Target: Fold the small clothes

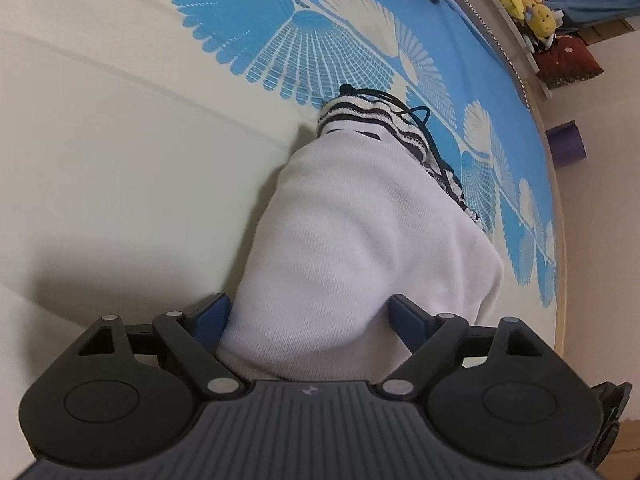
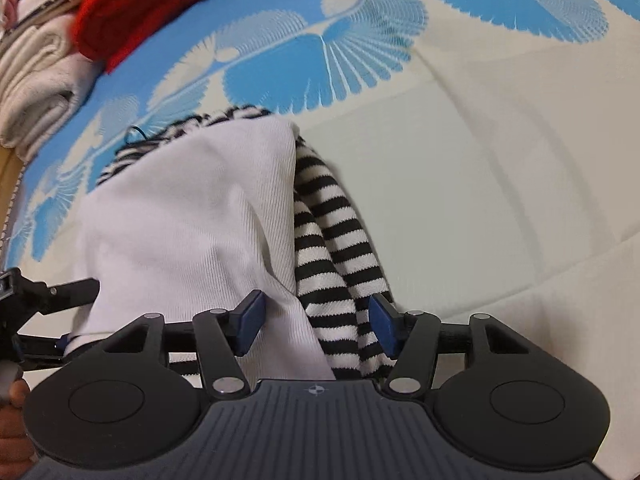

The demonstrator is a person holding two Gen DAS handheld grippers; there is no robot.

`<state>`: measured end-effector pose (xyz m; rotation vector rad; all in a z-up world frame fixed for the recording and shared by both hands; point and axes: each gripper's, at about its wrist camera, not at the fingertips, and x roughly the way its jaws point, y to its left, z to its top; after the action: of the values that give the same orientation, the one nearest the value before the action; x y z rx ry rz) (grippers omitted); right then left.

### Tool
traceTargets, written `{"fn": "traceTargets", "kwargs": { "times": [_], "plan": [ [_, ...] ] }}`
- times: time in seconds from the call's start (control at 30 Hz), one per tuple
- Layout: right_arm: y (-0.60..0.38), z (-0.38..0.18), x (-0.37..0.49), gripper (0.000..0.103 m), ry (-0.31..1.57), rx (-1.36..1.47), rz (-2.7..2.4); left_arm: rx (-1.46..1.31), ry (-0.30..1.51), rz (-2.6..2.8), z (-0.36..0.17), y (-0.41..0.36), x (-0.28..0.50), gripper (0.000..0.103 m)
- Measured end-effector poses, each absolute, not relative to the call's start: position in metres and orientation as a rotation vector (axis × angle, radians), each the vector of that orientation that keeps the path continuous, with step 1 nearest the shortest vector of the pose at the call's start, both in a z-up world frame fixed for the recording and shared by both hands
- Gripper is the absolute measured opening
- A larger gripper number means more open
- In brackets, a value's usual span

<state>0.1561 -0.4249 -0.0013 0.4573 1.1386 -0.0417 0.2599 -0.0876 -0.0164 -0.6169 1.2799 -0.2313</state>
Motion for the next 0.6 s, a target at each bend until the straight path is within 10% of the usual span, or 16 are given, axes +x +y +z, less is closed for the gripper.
{"fn": "traceTargets", "kwargs": {
  "times": [0.13, 0.27, 0.37, 0.6],
  "plan": [
    [-0.422, -0.002, 0.16, 0.043, 1.13, 0.463, -0.036, -0.55, 1.25, -0.268, -0.026, -0.095, 0.272, 0.088],
    [-0.413, 0.004, 0.165, 0.015, 1.099, 0.453, -0.045, -0.391, 1.173, -0.304, -0.01, -0.108, 0.272, 0.06],
    [-0.407, 0.007, 0.17, 0.011, 1.074, 0.443, -0.064, -0.411, 1.124, -0.302, 0.004, -0.101, 0.274, 0.043],
    [-0.383, 0.024, 0.188, 0.009, 0.934, 0.475, -0.009, -0.233, 0.898, -0.28, 0.055, -0.084, 0.272, 0.043]
  ]
}}
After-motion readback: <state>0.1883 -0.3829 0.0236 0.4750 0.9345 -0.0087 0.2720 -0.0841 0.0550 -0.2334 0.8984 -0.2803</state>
